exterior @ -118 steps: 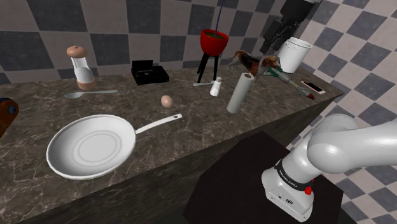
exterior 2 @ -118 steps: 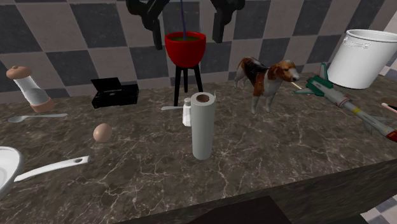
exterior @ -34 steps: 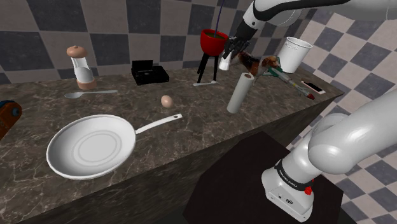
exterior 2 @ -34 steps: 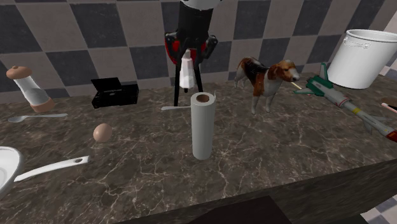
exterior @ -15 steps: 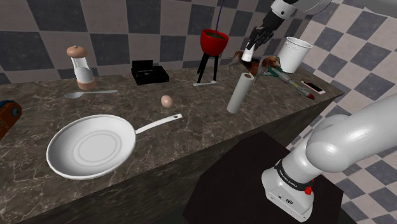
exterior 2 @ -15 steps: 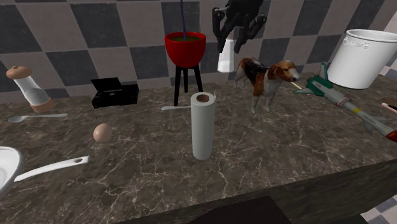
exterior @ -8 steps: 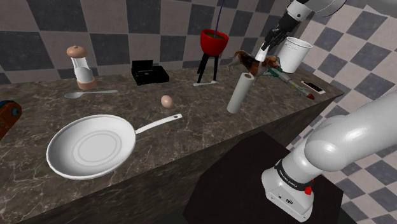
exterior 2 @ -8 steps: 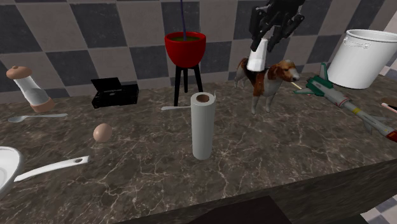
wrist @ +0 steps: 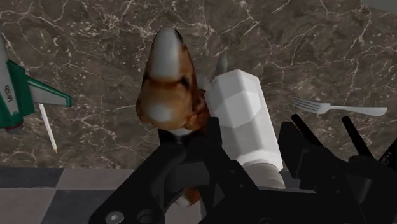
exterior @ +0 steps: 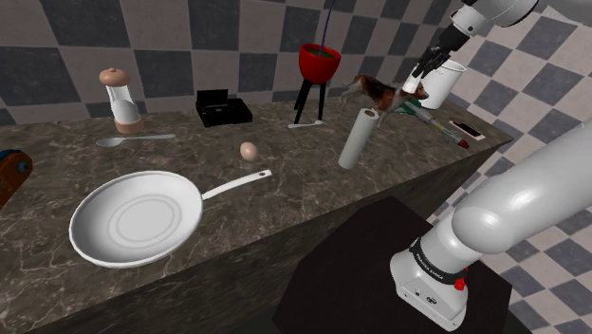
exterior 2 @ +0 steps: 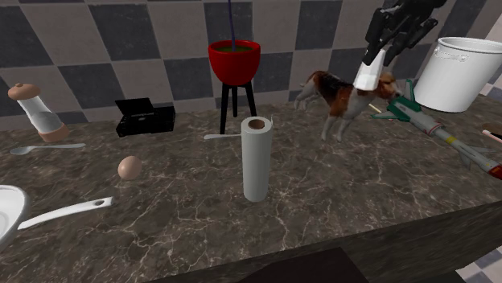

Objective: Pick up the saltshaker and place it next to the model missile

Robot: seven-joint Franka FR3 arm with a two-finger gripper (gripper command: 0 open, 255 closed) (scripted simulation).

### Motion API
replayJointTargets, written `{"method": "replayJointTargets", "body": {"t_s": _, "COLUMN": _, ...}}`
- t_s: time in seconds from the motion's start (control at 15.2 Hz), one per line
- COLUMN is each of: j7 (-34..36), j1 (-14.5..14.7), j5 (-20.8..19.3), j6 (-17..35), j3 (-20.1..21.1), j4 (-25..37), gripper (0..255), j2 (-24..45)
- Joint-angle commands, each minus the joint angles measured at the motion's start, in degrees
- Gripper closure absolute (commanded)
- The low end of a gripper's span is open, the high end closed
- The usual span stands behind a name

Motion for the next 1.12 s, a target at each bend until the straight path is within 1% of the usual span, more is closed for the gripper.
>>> {"method": "replayJointTargets", "body": {"t_s": 0.0, "j7": -4.29, "j1": -0.69, "j5": 2.48, "j6": -1.04, "j3": -2.8, "j4": 2.96, "gripper": 255, "j2": 3.5}}
{"method": "replayJointTargets", "body": {"t_s": 0.2, "j7": -10.62, "j1": -2.71, "j5": 6.79, "j6": -3.67, "j3": -6.45, "j4": 8.0, "gripper": 255, "j2": 9.05}}
{"method": "replayJointTargets", "body": {"t_s": 1.06, "j7": -13.83, "j1": -2.87, "j5": 8.9, "j6": 5.5, "j3": -6.33, "j4": -0.67, "gripper": 255, "j2": 10.48}}
